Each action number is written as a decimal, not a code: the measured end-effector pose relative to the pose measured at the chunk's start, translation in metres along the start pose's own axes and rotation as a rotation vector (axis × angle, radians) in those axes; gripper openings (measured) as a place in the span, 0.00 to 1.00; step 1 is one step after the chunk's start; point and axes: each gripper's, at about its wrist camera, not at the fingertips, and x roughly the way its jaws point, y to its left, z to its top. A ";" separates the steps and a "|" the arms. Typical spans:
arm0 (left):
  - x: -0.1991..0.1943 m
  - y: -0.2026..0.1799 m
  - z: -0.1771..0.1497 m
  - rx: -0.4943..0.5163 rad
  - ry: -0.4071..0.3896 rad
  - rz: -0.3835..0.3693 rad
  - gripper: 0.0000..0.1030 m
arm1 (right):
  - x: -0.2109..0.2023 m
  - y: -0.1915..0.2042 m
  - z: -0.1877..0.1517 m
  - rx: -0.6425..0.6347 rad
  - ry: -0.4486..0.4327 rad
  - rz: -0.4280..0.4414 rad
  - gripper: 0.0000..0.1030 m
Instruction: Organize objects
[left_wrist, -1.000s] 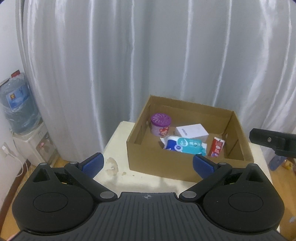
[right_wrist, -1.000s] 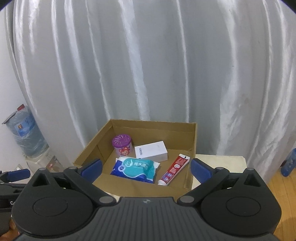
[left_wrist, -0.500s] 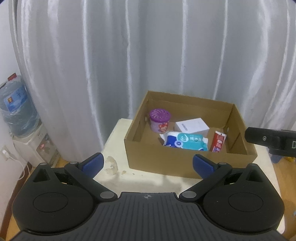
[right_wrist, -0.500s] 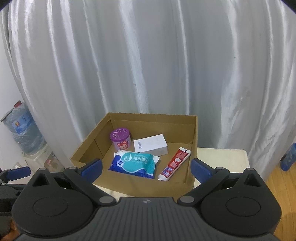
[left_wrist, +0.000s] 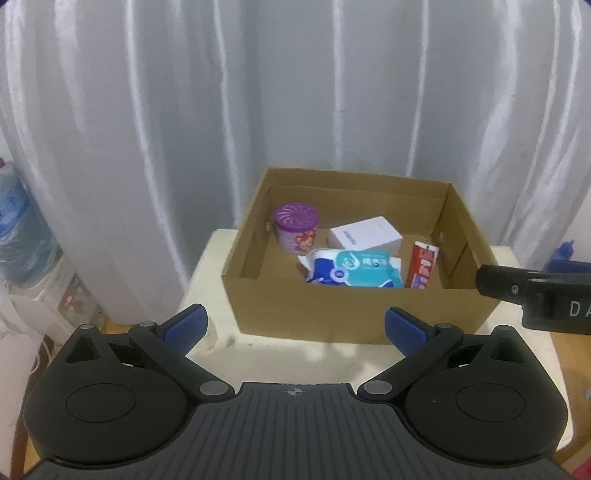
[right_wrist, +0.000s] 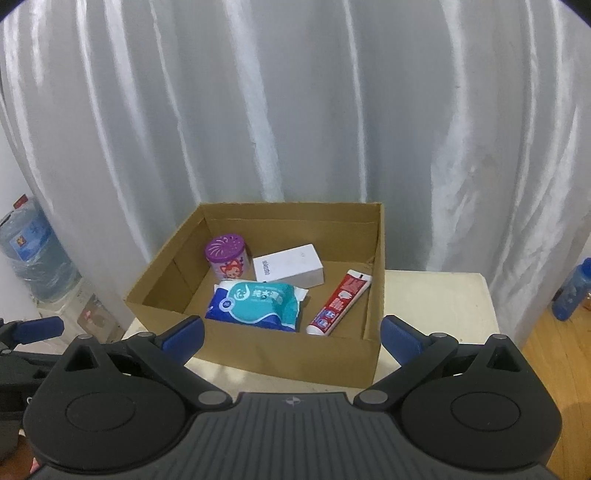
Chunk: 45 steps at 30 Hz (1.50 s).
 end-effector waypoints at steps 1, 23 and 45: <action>0.002 -0.001 0.001 0.004 0.001 -0.008 1.00 | 0.001 -0.001 0.000 0.002 0.000 -0.003 1.00; 0.028 -0.006 0.018 0.030 -0.002 -0.023 1.00 | 0.034 -0.011 0.000 0.030 0.064 -0.035 1.00; 0.033 -0.005 0.012 0.055 0.016 -0.008 1.00 | 0.032 -0.009 -0.006 0.060 0.091 -0.033 1.00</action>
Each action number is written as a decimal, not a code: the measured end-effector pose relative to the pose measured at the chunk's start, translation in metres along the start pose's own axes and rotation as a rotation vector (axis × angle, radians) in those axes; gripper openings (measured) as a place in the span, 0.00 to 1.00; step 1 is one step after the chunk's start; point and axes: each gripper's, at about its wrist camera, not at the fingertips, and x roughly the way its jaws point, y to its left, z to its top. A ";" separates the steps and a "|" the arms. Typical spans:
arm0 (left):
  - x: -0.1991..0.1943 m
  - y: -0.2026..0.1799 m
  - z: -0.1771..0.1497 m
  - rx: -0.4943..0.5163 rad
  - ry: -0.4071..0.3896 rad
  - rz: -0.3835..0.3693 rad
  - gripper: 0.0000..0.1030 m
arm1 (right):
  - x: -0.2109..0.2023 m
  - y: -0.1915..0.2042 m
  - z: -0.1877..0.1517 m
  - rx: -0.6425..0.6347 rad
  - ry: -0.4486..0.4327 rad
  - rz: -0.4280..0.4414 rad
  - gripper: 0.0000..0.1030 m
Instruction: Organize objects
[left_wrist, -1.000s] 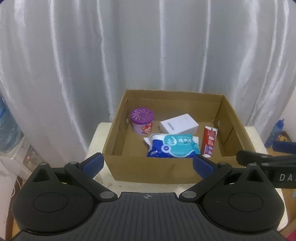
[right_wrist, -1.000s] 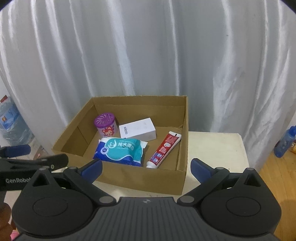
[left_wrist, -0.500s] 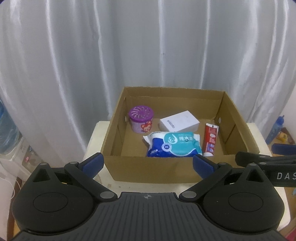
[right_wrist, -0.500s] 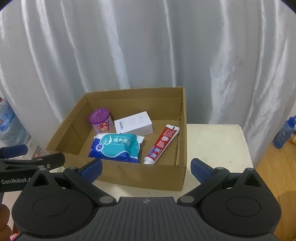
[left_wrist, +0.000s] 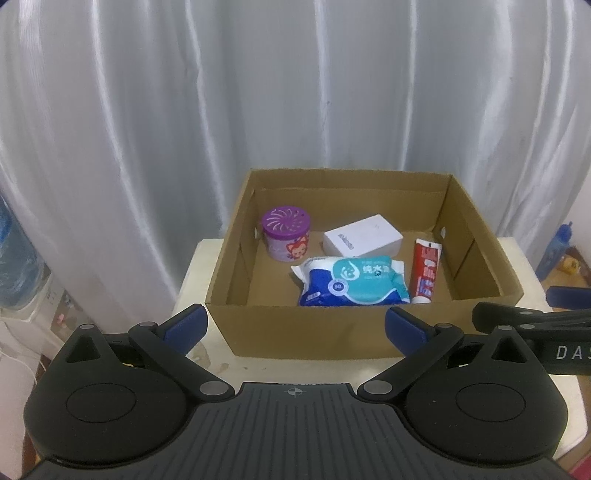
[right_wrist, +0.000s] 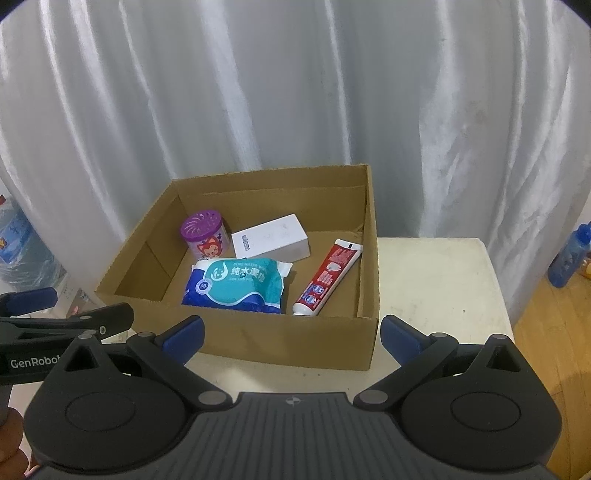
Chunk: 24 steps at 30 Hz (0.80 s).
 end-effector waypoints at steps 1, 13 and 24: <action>0.000 0.000 0.000 0.001 0.001 0.000 1.00 | 0.000 0.000 0.000 0.001 0.001 -0.001 1.00; 0.000 0.000 -0.001 0.013 0.012 0.007 1.00 | 0.000 -0.002 -0.002 0.006 0.015 -0.007 1.00; 0.000 0.000 -0.001 0.014 0.012 0.008 0.99 | 0.000 -0.003 -0.003 0.010 0.017 -0.007 1.00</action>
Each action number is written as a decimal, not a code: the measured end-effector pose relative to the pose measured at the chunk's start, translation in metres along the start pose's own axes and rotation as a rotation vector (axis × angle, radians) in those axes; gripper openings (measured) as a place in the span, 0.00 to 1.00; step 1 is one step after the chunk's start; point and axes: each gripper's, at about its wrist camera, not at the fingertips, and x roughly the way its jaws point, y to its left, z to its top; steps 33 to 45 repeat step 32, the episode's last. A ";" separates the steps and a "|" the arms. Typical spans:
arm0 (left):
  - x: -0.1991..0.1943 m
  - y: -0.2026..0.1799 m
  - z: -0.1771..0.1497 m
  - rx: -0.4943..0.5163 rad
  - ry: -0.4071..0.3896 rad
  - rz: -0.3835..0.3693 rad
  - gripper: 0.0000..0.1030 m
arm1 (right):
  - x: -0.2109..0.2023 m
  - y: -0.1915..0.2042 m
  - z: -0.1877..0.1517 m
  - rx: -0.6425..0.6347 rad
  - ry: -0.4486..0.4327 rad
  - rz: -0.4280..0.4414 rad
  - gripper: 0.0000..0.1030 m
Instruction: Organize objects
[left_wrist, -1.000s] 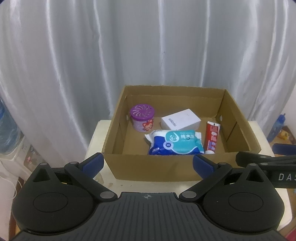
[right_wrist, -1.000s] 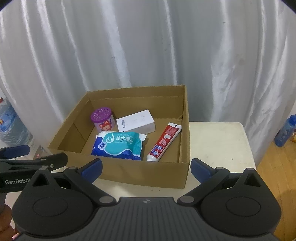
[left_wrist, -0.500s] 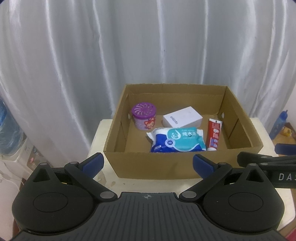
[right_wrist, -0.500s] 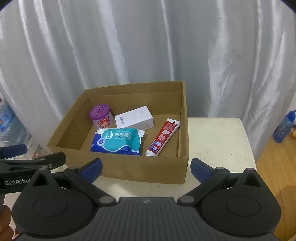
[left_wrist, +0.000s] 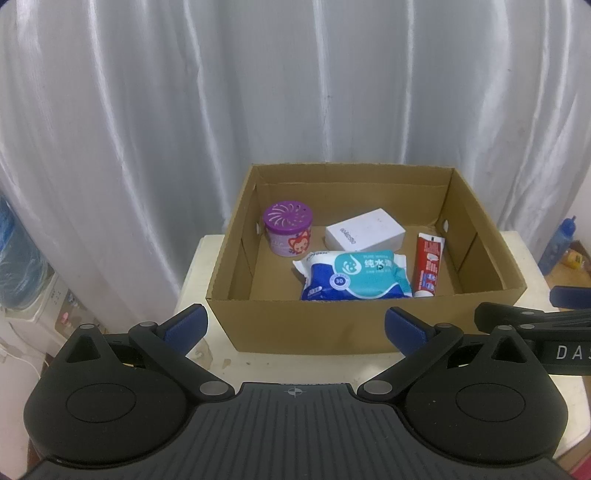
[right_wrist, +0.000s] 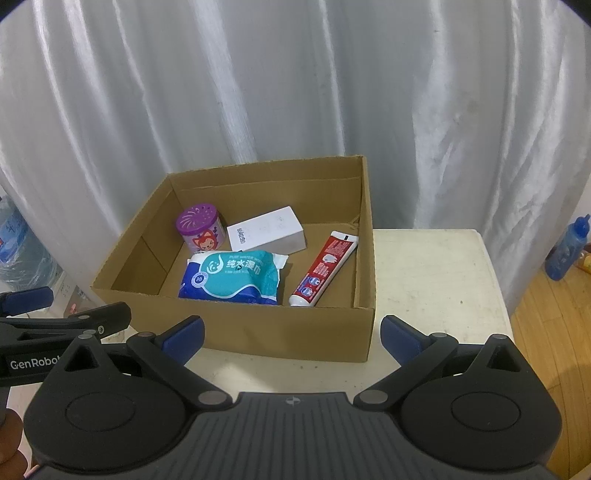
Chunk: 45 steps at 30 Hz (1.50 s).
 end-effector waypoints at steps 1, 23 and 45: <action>0.000 0.000 0.000 -0.001 0.001 0.000 0.99 | 0.000 0.000 0.000 0.000 0.000 -0.001 1.00; -0.001 0.000 0.000 0.007 -0.001 0.002 0.99 | 0.000 0.000 0.000 0.005 0.002 -0.003 1.00; -0.001 0.000 0.001 0.007 -0.001 0.001 0.99 | -0.001 0.000 0.001 0.004 -0.001 -0.002 1.00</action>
